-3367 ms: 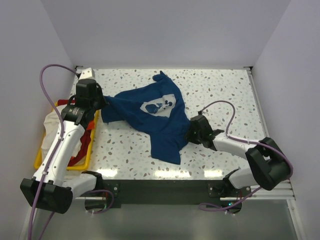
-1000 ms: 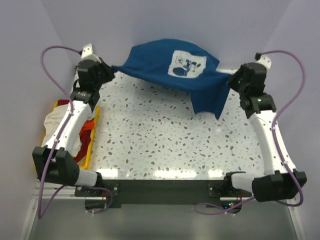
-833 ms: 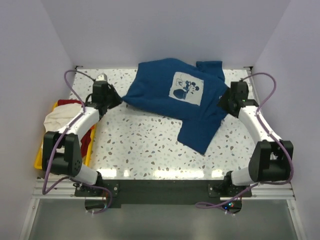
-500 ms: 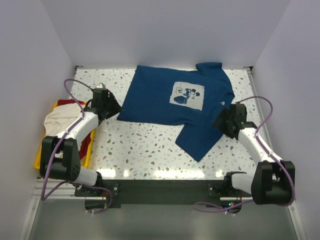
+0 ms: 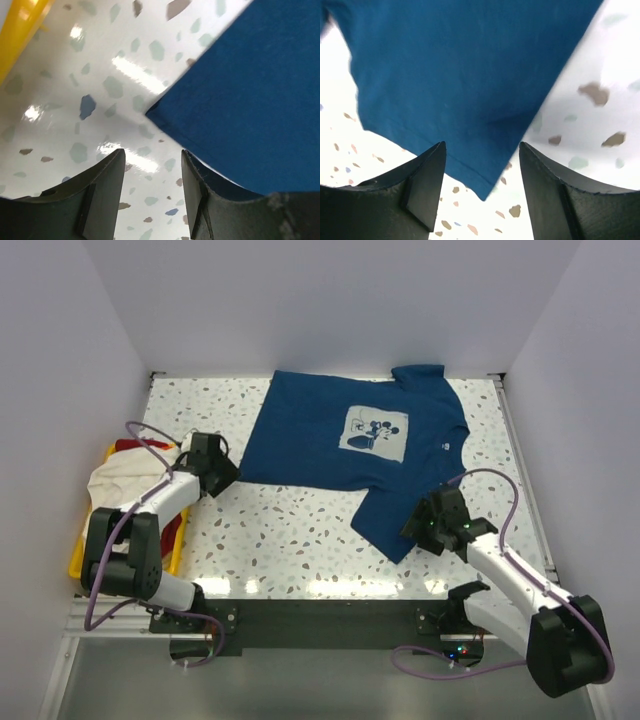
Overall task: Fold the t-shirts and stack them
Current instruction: Flatten the tshirt out, then fold the tshirt
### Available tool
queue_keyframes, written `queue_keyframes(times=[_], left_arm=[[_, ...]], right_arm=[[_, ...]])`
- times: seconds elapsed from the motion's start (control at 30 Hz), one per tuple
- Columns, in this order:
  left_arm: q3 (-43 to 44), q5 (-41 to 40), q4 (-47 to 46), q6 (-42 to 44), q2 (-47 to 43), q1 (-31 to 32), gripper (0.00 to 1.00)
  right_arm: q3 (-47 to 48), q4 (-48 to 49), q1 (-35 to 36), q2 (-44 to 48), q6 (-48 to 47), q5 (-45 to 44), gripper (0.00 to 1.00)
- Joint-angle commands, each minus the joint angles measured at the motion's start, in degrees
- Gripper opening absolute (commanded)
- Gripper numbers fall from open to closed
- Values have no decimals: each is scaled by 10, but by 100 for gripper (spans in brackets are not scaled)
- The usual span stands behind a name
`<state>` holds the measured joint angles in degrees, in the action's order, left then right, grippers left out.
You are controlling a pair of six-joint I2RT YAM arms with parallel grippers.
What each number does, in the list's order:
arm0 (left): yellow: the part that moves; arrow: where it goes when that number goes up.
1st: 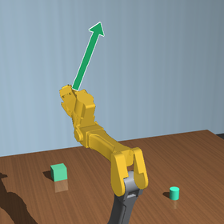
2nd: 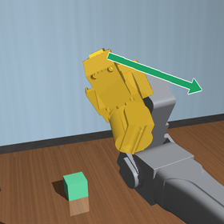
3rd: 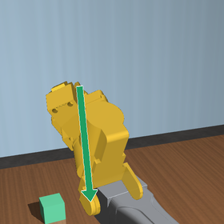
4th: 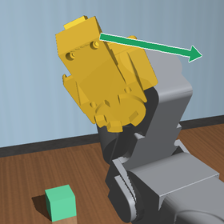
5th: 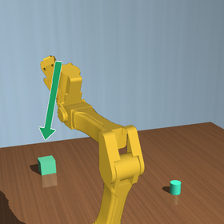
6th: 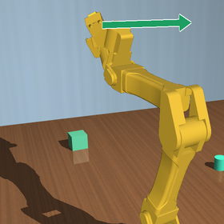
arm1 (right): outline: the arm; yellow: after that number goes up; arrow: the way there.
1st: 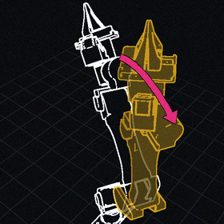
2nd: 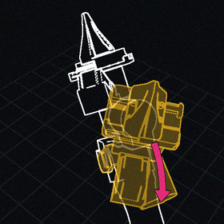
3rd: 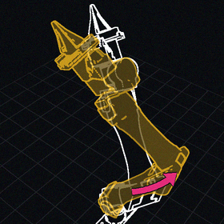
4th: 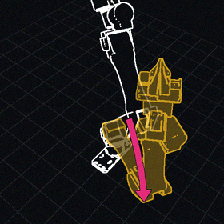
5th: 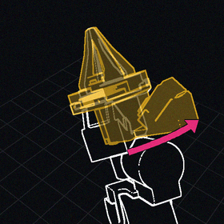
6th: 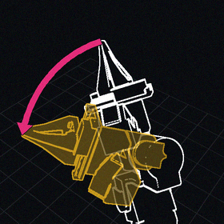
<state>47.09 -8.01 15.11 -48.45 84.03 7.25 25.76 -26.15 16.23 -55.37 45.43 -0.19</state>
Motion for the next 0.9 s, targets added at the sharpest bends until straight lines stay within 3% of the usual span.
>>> queue_keyframes(times=[0.0, 0.53, 0.87], left_arm=[[-36, -32, -42, -54, -14, 3, 53], [-99, -55, -96, -67, -33, 22, 50], [-104, -68, -98, -59, -42, 22, 50]], right_arm=[[-26, -23, 35, -6, 48, 4, 62], [-47, -89, 97, 10, 77, 0, 52], [-45, -72, 141, -41, 104, -8, 42]])
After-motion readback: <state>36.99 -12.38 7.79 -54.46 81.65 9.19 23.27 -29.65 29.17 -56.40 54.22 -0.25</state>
